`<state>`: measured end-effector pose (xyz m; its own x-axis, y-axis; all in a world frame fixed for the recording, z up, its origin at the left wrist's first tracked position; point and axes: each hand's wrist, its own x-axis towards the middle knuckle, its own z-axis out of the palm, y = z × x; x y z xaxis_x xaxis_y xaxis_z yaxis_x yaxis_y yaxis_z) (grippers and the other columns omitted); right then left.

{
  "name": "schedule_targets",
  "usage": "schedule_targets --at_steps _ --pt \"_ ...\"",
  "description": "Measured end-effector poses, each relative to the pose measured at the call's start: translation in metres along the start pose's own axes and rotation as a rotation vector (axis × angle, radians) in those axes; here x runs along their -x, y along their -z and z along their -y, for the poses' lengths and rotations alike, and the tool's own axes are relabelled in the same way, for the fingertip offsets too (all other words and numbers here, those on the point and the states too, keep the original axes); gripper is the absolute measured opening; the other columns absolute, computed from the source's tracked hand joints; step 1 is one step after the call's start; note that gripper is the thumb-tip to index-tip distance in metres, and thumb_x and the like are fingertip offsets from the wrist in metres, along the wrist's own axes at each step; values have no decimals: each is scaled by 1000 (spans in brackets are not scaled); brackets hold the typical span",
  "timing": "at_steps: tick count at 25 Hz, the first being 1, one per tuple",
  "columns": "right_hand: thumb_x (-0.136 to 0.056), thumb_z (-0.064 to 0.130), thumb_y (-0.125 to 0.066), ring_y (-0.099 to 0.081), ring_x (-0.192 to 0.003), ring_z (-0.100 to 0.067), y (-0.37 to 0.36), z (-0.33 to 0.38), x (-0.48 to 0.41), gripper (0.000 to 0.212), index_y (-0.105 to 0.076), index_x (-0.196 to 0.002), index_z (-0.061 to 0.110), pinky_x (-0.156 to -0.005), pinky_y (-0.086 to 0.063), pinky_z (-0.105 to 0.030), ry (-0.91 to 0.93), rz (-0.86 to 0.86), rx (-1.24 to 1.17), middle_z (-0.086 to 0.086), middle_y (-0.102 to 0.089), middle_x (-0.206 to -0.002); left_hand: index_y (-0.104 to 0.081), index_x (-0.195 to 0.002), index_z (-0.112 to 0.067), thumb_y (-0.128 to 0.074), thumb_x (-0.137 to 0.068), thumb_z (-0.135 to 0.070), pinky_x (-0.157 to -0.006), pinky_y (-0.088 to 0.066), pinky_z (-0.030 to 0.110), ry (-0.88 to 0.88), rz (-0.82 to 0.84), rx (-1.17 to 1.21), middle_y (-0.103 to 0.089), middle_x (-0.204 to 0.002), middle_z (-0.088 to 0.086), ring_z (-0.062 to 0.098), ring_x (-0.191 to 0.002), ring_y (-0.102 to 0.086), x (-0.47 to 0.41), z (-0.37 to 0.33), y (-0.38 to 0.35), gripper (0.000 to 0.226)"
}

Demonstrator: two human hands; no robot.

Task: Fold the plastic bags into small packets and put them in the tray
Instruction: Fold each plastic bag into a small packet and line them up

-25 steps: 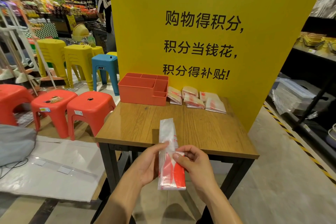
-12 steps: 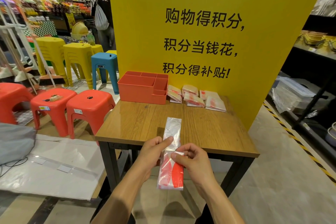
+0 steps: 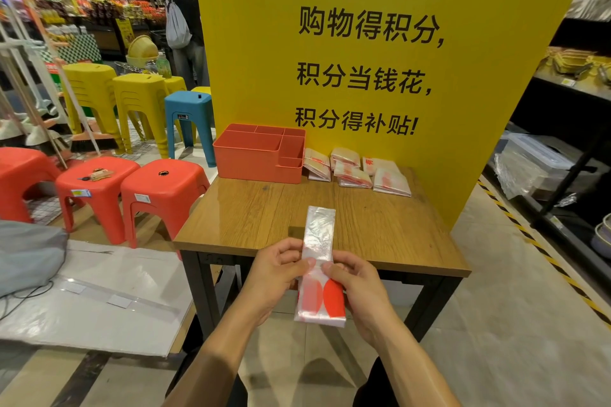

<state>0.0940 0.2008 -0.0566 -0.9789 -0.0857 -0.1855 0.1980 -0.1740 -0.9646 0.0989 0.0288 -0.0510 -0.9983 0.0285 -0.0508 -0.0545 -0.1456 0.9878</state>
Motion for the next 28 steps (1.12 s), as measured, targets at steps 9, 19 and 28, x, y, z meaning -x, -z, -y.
schedule_targets --at_steps 9,19,28 --pt "-89 2 -70 -63 -92 -36 -1 9 5 24 -62 -111 -2 -80 -51 -44 -45 98 -243 -34 -66 -107 -82 -97 -10 -61 -91 1 -92 -51 42 30 95 278 -74 -117 21 32 -103 -70 2 -2 -2 25" --pt "-100 13 -61 -66 -92 -36 -9 7 5 11 -71 -96 12 -78 -54 -47 105 -74 -191 -21 -72 -110 -80 -91 -7 -75 -83 -13 -87 -53 36 -77 106 116 -76 -115 15 27 -102 -68 6 -9 -12 11" --pt "-106 48 -45 -68 -74 -22 -9 14 9 52 -62 -108 -1 -63 -56 -28 159 -44 1 -11 -72 -88 -79 -98 -1 -70 -84 17 -94 -58 34 -62 126 -13 -77 -117 3 23 -115 -70 8 -12 -8 25"
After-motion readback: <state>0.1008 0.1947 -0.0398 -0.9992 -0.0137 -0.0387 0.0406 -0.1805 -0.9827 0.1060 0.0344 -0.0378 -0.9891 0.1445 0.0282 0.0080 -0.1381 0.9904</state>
